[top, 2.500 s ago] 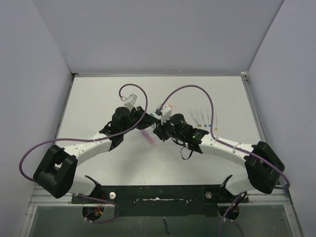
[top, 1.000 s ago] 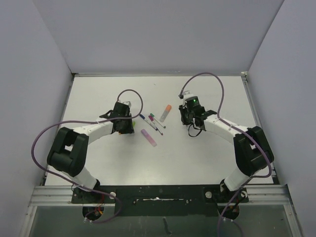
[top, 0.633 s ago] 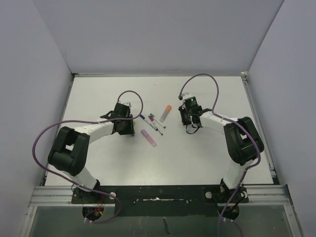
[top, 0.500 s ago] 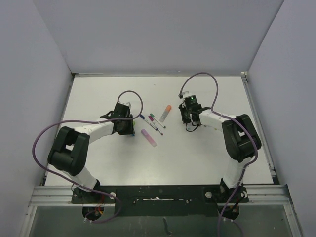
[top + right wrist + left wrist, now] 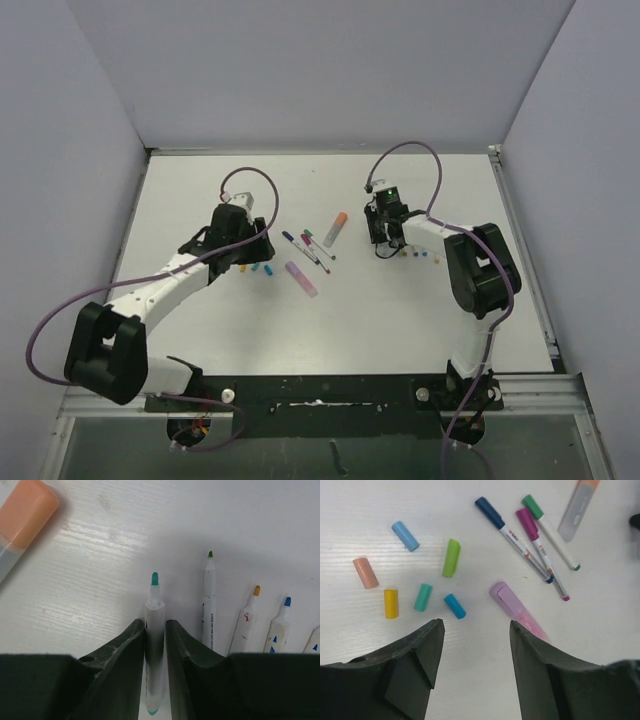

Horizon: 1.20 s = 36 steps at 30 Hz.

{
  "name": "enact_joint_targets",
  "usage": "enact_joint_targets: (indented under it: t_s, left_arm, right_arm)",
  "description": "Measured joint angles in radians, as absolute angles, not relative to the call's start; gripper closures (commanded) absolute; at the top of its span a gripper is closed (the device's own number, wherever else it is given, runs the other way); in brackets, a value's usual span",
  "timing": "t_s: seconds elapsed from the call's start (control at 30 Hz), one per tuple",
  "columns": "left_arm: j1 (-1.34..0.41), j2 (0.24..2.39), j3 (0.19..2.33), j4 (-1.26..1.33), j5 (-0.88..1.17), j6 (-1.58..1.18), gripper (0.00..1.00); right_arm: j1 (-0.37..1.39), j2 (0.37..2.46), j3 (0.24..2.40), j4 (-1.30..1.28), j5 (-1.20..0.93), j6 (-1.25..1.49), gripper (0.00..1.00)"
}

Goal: Open the pen caps

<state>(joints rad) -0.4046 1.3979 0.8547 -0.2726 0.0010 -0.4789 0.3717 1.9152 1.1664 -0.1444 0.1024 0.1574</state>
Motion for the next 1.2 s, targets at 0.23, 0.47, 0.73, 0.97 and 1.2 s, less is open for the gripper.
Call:
enact_joint_targets:
  t_s: [0.23,0.47,0.73,0.97,1.2]
  left_arm:
    - [-0.404,1.196,0.782,-0.225,-0.003,-0.505,0.33]
    - [-0.404,1.027,0.686,-0.192,-0.015,-0.536,0.07]
    - [-0.404,0.939,0.667,-0.165,-0.022,-0.556,0.02]
    - [-0.404,0.910,0.648,-0.162,-0.021,-0.570,0.02]
    - [-0.404,0.889,0.644,-0.161,-0.022,-0.573,0.02]
  right_arm:
    - [0.360,1.924,1.179,-0.144,0.117,0.157,0.56]
    - [0.362,1.923,1.183,-0.145,0.115,0.156,0.46]
    - [0.418,1.908,1.260,-0.189,0.106,0.189,0.38]
    - [0.480,1.908,1.399,-0.272,0.087,0.360,0.36]
    - [0.487,1.974,1.472,-0.327,0.060,0.499,0.36]
